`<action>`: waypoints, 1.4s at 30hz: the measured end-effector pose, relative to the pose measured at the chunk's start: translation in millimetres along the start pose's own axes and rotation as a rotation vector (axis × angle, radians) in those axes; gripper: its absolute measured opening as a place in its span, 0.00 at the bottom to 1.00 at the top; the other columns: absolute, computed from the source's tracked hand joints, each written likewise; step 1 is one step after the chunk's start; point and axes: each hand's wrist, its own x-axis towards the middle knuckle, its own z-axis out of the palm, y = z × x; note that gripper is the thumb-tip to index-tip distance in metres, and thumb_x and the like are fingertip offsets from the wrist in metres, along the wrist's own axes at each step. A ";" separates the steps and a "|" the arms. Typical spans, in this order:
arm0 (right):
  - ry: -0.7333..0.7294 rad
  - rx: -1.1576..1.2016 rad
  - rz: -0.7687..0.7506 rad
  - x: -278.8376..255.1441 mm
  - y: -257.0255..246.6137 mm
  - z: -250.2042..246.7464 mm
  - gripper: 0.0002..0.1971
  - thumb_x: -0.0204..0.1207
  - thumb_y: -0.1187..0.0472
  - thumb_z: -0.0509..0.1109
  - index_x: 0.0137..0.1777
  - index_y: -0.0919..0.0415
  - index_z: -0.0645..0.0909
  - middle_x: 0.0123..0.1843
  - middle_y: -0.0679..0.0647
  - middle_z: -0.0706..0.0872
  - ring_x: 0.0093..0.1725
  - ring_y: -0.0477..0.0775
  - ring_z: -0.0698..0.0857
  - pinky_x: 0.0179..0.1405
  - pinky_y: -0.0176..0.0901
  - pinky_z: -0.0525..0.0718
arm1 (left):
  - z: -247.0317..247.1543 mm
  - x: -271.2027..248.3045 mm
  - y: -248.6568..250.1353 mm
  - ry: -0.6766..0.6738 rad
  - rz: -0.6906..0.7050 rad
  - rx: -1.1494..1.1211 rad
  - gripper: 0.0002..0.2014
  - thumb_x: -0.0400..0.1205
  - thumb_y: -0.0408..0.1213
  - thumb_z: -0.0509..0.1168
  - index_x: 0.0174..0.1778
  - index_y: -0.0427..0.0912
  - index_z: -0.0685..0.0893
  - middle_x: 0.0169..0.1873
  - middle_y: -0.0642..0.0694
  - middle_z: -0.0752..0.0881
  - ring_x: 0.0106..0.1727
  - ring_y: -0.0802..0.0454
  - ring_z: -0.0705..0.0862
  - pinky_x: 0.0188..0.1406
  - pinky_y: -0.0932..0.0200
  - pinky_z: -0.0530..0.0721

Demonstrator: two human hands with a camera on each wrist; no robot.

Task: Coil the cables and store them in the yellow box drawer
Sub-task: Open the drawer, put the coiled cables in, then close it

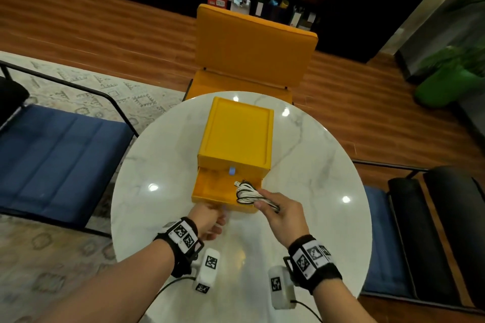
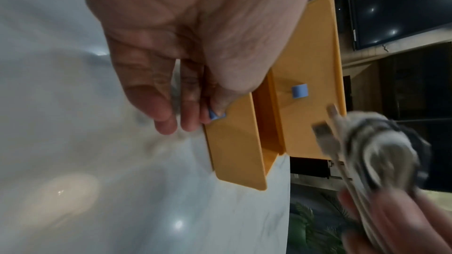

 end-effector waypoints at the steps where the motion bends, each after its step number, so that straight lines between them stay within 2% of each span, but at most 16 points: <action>1: -0.034 -0.045 -0.037 9.8 -4.1 7.1 0.15 0.79 0.55 0.77 0.65 0.50 0.88 0.56 0.48 0.92 0.55 0.43 0.89 0.58 0.34 0.83 | -0.9 -3.8 -6.0 -0.004 -0.001 0.003 0.08 0.86 0.39 0.61 0.45 0.42 0.83 0.32 0.45 0.84 0.25 0.50 0.79 0.25 0.64 0.76; 4: -0.182 -0.213 -0.089 38.8 -12.5 33.4 0.16 0.82 0.53 0.73 0.68 0.53 0.86 0.62 0.56 0.91 0.61 0.55 0.87 0.65 0.45 0.82 | -4.0 -10.0 -18.6 -0.009 0.001 0.020 0.08 0.85 0.42 0.63 0.45 0.44 0.84 0.35 0.46 0.87 0.27 0.50 0.82 0.27 0.63 0.79; 7: -0.322 -0.358 -0.094 59.6 -14.0 57.7 0.17 0.82 0.52 0.72 0.69 0.52 0.85 0.64 0.60 0.90 0.64 0.62 0.85 0.67 0.54 0.82 | -5.3 -15.0 -22.7 0.006 0.004 0.015 0.09 0.84 0.41 0.63 0.45 0.43 0.86 0.36 0.45 0.88 0.28 0.50 0.83 0.30 0.63 0.80; 11: -0.447 -0.513 -0.055 68.3 -5.6 76.7 0.17 0.82 0.49 0.70 0.69 0.48 0.85 0.66 0.59 0.89 0.66 0.64 0.84 0.68 0.56 0.83 | -7.0 -19.5 -21.3 0.004 0.036 0.002 0.10 0.84 0.41 0.65 0.41 0.44 0.88 0.31 0.47 0.90 0.31 0.49 0.85 0.30 0.62 0.80; 13: -0.490 -0.573 -0.052 68.7 0.3 82.6 0.16 0.82 0.47 0.69 0.68 0.46 0.85 0.64 0.59 0.90 0.63 0.65 0.86 0.64 0.56 0.86 | -9.0 -19.8 -20.6 -0.002 0.052 -0.002 0.11 0.84 0.41 0.65 0.40 0.44 0.88 0.31 0.47 0.91 0.32 0.49 0.86 0.30 0.62 0.81; 16: -0.520 -0.680 -0.061 70.5 6.7 84.3 0.16 0.83 0.44 0.67 0.69 0.41 0.83 0.60 0.59 0.91 0.59 0.66 0.87 0.59 0.55 0.87 | -9.8 -20.5 -19.7 -0.018 0.065 -0.018 0.11 0.86 0.41 0.64 0.41 0.45 0.88 0.36 0.45 0.93 0.34 0.49 0.88 0.29 0.64 0.81; 19: -0.538 -0.830 -0.118 72.4 8.1 82.8 0.17 0.84 0.40 0.61 0.70 0.36 0.81 0.60 0.56 0.91 0.62 0.63 0.85 0.66 0.56 0.78 | -10.6 -19.9 -19.4 -0.016 0.066 -0.030 0.11 0.86 0.41 0.64 0.40 0.45 0.88 0.34 0.47 0.93 0.34 0.49 0.89 0.31 0.62 0.81; 22: -0.554 -0.928 -0.143 71.7 7.8 81.7 0.18 0.84 0.37 0.56 0.67 0.34 0.81 0.65 0.53 0.87 0.72 0.62 0.74 0.71 0.66 0.66 | -10.2 -17.2 -20.2 -0.013 0.066 -0.035 0.10 0.86 0.40 0.64 0.41 0.45 0.87 0.29 0.51 0.92 0.34 0.50 0.88 0.32 0.62 0.80; 24: -0.549 -0.950 -0.145 71.5 6.1 80.5 0.18 0.84 0.37 0.57 0.67 0.35 0.82 0.70 0.53 0.80 0.77 0.63 0.66 0.73 0.70 0.63 | -9.2 -16.6 -20.2 -0.007 0.074 -0.031 0.10 0.86 0.41 0.64 0.41 0.45 0.87 0.28 0.51 0.92 0.32 0.51 0.87 0.31 0.63 0.80; 26: -0.561 -0.967 -0.157 72.2 2.3 80.8 0.17 0.85 0.40 0.57 0.65 0.39 0.84 0.70 0.54 0.78 0.75 0.64 0.68 0.72 0.67 0.67 | -8.3 -16.6 -19.7 -0.002 0.085 -0.031 0.10 0.86 0.41 0.64 0.41 0.45 0.88 0.30 0.50 0.92 0.31 0.52 0.87 0.31 0.63 0.80; 28: -0.606 -0.938 -0.138 73.5 -1.9 82.4 0.17 0.87 0.45 0.56 0.63 0.46 0.85 0.66 0.57 0.80 0.71 0.65 0.75 0.68 0.62 0.74 | -8.1 -15.2 -19.9 0.003 0.089 -0.027 0.11 0.86 0.40 0.64 0.41 0.44 0.88 0.33 0.47 0.93 0.31 0.51 0.88 0.32 0.62 0.80; 30: -0.655 -0.887 -0.108 73.0 -7.5 83.6 0.18 0.89 0.47 0.54 0.61 0.52 0.84 0.62 0.60 0.81 0.66 0.67 0.79 0.63 0.62 0.80 | -8.3 -13.7 -20.5 0.007 0.090 -0.032 0.10 0.85 0.40 0.65 0.41 0.43 0.89 0.35 0.44 0.93 0.33 0.50 0.87 0.32 0.62 0.80; 33: -0.672 -0.870 -0.140 65.6 -15.5 83.8 0.27 0.88 0.40 0.46 0.63 0.55 0.82 0.63 0.62 0.81 0.65 0.66 0.79 0.65 0.66 0.77 | -7.3 -12.3 -19.8 0.017 0.102 -0.050 0.09 0.84 0.38 0.65 0.43 0.41 0.88 0.35 0.42 0.92 0.33 0.49 0.86 0.31 0.61 0.80; 35: -0.664 -0.877 -0.159 59.7 -17.1 82.3 0.31 0.85 0.36 0.44 0.68 0.55 0.79 0.67 0.60 0.80 0.68 0.63 0.77 0.68 0.66 0.73 | -6.8 -11.2 -18.8 0.042 0.111 -0.044 0.08 0.84 0.37 0.64 0.43 0.41 0.88 0.36 0.41 0.92 0.34 0.48 0.87 0.30 0.60 0.82; 38: -0.667 -0.915 -0.220 56.4 -10.0 77.1 0.26 0.85 0.44 0.45 0.74 0.54 0.74 0.71 0.58 0.77 0.70 0.63 0.73 0.69 0.66 0.69 | -7.0 -10.4 -18.0 0.039 0.102 -0.042 0.09 0.84 0.39 0.66 0.44 0.41 0.89 0.35 0.44 0.93 0.33 0.50 0.89 0.32 0.60 0.83; 42: -0.622 -0.911 -0.239 59.7 -4.6 67.8 0.21 0.86 0.50 0.51 0.71 0.52 0.79 0.65 0.55 0.75 0.65 0.61 0.71 0.67 0.64 0.69 | -7.2 -10.3 -17.0 0.030 0.099 -0.036 0.11 0.85 0.43 0.65 0.40 0.45 0.88 0.31 0.50 0.93 0.30 0.54 0.89 0.34 0.61 0.81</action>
